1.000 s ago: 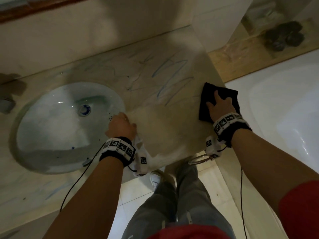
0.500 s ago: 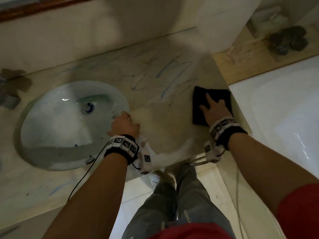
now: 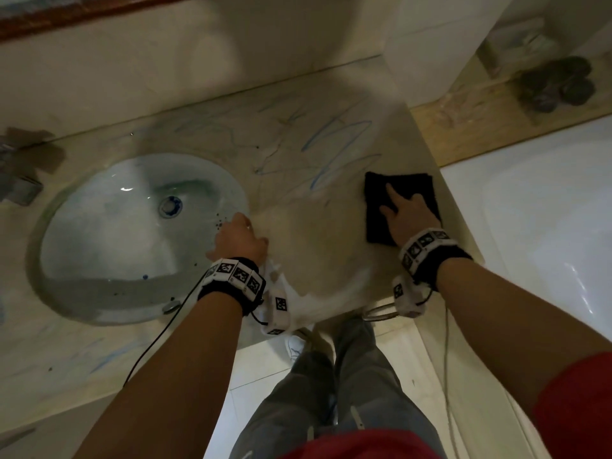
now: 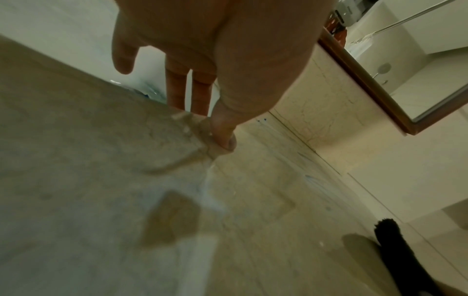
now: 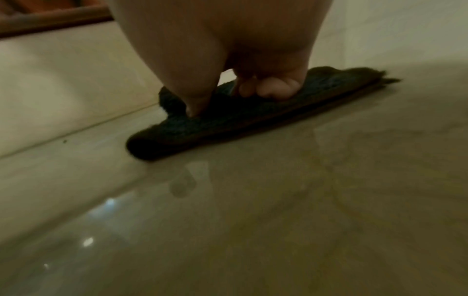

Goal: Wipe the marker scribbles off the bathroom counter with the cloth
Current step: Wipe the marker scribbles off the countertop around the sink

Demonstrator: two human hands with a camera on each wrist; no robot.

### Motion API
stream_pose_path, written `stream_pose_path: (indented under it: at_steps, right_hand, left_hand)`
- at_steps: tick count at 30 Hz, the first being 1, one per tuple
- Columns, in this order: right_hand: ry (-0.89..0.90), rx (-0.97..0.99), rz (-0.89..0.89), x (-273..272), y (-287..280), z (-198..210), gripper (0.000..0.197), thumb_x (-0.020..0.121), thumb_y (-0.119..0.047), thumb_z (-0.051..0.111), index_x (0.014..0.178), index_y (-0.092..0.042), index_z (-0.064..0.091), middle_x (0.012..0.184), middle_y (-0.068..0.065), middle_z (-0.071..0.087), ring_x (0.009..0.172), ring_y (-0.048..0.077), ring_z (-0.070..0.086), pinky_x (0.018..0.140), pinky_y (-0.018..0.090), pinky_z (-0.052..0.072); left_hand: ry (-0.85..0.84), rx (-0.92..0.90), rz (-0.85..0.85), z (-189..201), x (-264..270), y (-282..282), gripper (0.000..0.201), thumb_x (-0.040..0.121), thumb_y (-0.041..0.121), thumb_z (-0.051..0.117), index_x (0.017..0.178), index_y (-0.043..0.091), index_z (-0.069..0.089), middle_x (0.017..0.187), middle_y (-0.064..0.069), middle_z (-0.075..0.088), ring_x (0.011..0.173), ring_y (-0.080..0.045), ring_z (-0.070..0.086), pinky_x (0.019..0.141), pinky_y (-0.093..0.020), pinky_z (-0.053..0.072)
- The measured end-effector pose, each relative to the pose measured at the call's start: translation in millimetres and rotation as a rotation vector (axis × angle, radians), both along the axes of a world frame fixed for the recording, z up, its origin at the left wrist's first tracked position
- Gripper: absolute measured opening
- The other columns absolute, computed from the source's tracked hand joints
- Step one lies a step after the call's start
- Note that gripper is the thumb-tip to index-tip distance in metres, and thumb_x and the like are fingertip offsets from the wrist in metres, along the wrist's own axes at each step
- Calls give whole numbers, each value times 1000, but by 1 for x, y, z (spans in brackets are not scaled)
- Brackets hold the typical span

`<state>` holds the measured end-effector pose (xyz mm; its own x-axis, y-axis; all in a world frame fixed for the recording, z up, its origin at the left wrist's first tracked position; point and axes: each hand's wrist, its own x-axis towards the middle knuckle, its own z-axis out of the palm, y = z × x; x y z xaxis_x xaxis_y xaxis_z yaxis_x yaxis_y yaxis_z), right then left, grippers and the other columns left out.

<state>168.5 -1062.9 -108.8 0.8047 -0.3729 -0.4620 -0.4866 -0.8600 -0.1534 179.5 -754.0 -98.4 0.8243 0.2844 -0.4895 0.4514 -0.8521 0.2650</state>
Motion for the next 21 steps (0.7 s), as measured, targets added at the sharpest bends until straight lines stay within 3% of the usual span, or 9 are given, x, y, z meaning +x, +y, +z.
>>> stream_pose_path:
  at_steps: [3, 6, 9, 12, 16, 18, 21]
  right_hand:
    - [16, -35, 42, 2, 25, 4, 54, 101, -49, 31, 151, -46, 12, 146, 18, 27, 110, 41, 52, 84, 45, 49]
    - [-37, -47, 304, -3, 88, 0, 51, 100, -49, 34, 149, -45, 20, 131, 16, 38, 100, 37, 55, 73, 40, 48]
    - [-2, -9, 479, -6, 136, 4, 50, 101, -49, 31, 149, -47, 16, 130, 12, 38, 102, 33, 51, 66, 36, 41]
    - [-17, -6, 426, 1, 112, 3, 50, 99, -52, 33, 148, -51, 18, 136, 12, 38, 109, 35, 53, 74, 38, 44]
    - [-15, 8, 142, 7, 45, 4, 52, 99, -51, 36, 148, -50, 19, 142, 15, 34, 108, 39, 54, 88, 45, 49]
    - [27, 30, 77, 8, 37, 8, 53, 101, -49, 33, 150, -49, 13, 144, 17, 29, 101, 39, 55, 85, 45, 51]
    - [4, -28, 228, 0, 73, 5, 52, 101, -47, 31, 150, -45, 14, 140, 18, 32, 95, 37, 56, 76, 42, 52]
  left_hand:
    - [-10, -2, -11, -2, 0, 0, 36, 81, 37, 70, 107, 22, 51, 115, -8, 56, 108, -32, 55, 93, -51, 42]
    - [-21, 2, -22, -2, -1, 1, 35, 80, 39, 69, 105, 24, 50, 113, -7, 56, 107, -32, 55, 93, -51, 43]
    - [-14, 6, -29, -4, 0, 4, 37, 80, 41, 69, 106, 23, 50, 113, -8, 56, 106, -32, 56, 93, -52, 44]
    - [-23, -36, -10, -8, 1, 6, 37, 77, 40, 72, 101, 26, 49, 111, -9, 59, 104, -32, 57, 93, -51, 46]
    - [-31, -67, 10, -11, -1, 7, 36, 76, 39, 73, 94, 27, 44, 111, -9, 59, 102, -32, 58, 93, -51, 47]
    - [-34, -55, 7, -11, 0, 6, 35, 77, 39, 73, 93, 28, 43, 110, -9, 59, 102, -32, 58, 92, -51, 47]
    - [-31, -54, 6, -13, 1, 6, 34, 78, 38, 72, 95, 27, 45, 109, -9, 59, 102, -33, 58, 93, -52, 47]
